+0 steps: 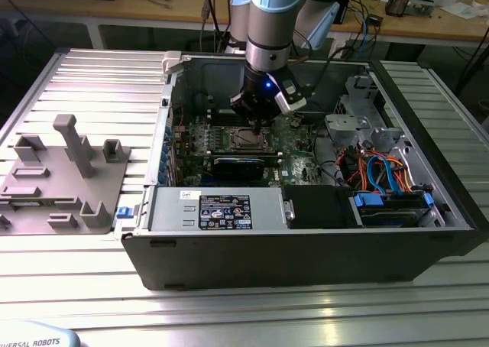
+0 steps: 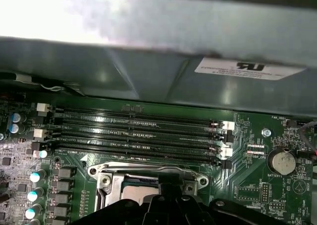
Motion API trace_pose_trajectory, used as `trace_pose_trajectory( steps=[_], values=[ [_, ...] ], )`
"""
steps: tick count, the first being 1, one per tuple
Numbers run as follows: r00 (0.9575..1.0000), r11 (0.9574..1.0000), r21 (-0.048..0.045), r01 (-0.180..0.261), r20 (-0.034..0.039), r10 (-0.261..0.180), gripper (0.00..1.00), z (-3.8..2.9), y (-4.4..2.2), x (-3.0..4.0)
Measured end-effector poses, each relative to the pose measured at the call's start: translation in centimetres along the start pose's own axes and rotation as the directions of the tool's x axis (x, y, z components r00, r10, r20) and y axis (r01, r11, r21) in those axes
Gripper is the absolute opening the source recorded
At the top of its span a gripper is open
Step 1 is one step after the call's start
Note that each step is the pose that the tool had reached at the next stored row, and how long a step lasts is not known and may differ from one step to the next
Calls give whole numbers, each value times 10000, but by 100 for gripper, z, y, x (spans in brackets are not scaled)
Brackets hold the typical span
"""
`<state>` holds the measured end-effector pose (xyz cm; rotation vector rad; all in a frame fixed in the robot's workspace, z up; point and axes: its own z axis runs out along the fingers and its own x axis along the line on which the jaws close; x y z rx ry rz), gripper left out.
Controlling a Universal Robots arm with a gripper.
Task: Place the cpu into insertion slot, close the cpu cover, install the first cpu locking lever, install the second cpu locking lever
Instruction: 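Install the first cpu locking lever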
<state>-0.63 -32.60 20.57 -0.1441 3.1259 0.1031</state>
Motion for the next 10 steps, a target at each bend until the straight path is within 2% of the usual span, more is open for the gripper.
trace_pose_trajectory(
  steps=[6,10],
  values=[
    [10000,10000,-2,1,0,-1,11,-46,-6,-1],
    [10000,10000,-3,-1,1,1,11,-64,-41,3]
  ],
)
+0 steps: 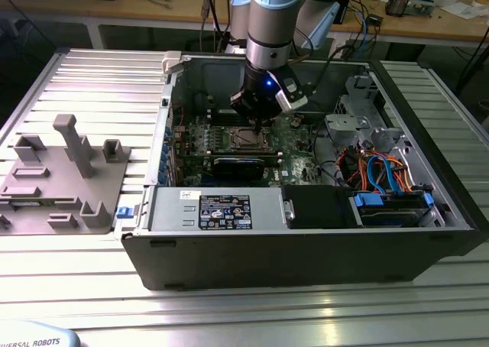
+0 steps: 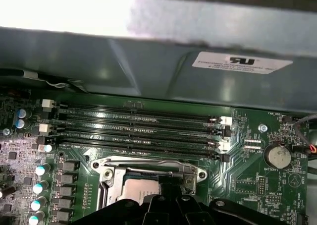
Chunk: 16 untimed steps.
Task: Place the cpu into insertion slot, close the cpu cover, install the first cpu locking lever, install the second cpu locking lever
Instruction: 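Install the first cpu locking lever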
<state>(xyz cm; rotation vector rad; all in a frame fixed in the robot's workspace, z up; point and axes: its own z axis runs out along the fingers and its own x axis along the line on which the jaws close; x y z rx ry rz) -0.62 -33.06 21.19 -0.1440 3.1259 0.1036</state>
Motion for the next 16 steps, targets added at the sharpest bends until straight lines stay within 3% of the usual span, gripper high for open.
trace_pose_trajectory(
  steps=[16],
  values=[
    [10000,10000,1,-1,0,1,11,-14,-148,14]
  ],
)
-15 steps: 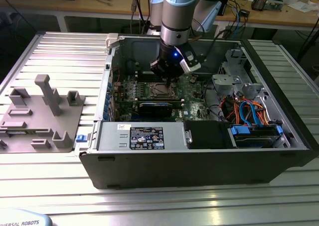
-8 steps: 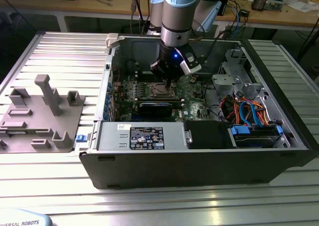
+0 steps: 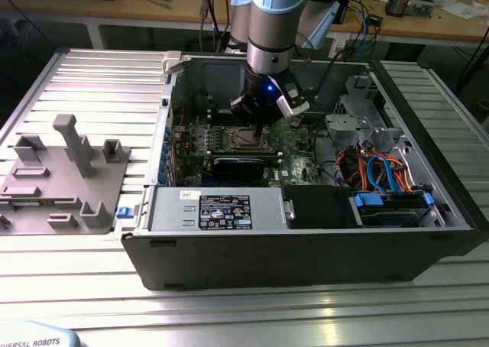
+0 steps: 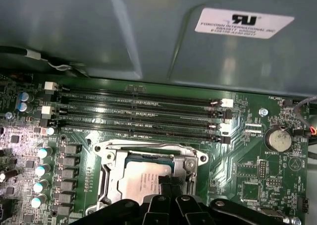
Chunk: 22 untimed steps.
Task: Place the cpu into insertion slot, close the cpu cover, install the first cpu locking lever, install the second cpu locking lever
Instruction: 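Install the first cpu locking lever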
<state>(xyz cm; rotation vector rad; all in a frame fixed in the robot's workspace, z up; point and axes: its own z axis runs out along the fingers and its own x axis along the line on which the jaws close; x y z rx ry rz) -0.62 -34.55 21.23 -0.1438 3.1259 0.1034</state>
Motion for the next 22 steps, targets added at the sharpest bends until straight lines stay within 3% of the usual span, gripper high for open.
trace_pose_trajectory(
  steps=[10,22],
  values=[
    [10000,10000,0,0,0,0,11,-45,-34,3],
    [10000,10000,1,0,-1,0,11,-167,-28,1]
  ],
)
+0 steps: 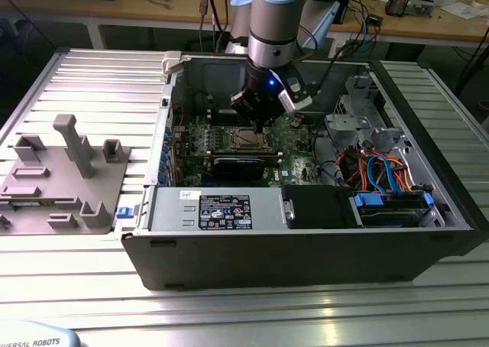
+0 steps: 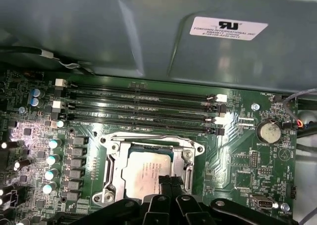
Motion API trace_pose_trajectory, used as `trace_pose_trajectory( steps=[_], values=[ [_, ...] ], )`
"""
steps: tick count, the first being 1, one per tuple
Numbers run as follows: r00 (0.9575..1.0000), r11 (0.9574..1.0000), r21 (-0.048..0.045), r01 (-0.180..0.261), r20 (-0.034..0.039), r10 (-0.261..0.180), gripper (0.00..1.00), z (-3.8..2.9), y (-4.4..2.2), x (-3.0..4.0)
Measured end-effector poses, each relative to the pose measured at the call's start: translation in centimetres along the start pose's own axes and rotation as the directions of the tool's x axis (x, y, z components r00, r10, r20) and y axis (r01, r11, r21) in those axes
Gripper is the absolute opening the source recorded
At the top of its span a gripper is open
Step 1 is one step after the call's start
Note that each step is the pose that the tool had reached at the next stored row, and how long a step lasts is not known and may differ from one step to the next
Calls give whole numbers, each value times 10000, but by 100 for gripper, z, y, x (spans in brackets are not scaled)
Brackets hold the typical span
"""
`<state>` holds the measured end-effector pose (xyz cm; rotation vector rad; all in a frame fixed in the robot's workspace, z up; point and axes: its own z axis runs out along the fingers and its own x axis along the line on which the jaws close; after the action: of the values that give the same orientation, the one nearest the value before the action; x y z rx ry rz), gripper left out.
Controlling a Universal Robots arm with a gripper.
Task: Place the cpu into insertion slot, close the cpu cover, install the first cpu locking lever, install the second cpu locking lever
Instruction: 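Install the first cpu locking lever, then install the second cpu locking lever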
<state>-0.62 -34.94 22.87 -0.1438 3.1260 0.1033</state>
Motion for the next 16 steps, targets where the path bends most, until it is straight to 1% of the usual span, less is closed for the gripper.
trace_pose_trajectory(
  steps=[10,14,16],
  values=[
    [10000,10000,1,0,-1,0,11,-14,-3,0],
    [10000,10000,-1,1,0,-1,11,-14,-20,2],
    [10000,10000,0,0,0,0,11,-16,-43,4]
  ],
)
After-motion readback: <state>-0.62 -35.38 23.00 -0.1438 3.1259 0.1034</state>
